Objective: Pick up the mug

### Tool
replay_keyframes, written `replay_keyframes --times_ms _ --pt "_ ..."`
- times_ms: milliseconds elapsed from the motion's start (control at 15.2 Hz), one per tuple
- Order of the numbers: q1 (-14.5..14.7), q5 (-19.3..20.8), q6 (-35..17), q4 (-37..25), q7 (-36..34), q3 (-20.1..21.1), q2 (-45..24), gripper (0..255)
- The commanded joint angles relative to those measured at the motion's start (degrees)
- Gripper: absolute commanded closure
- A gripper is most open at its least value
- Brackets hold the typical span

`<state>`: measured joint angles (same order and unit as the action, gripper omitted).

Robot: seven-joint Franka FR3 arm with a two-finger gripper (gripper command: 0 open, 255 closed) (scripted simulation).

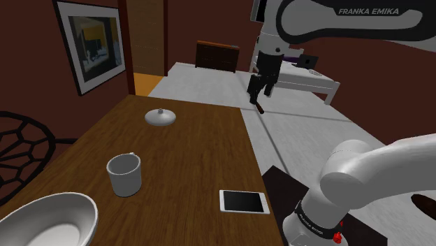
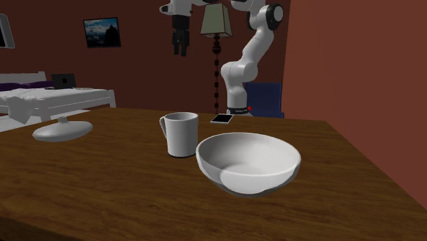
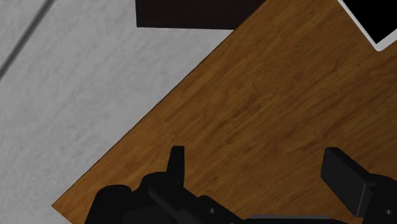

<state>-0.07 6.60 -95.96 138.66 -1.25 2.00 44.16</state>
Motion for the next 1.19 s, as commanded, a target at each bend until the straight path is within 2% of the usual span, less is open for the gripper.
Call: replay_keyframes --times_ms 0,594,1122 --pt "0.0 0.0 0.0 0.0 0.0 0.0 0.0 0" --pt "3.6 -6.1 -6.1 -1.9 -11.6 9.6 -10.0 0" --pt "5.5 -8.2 -11.3 -8.0 -21.9 17.7 -22.6 0"
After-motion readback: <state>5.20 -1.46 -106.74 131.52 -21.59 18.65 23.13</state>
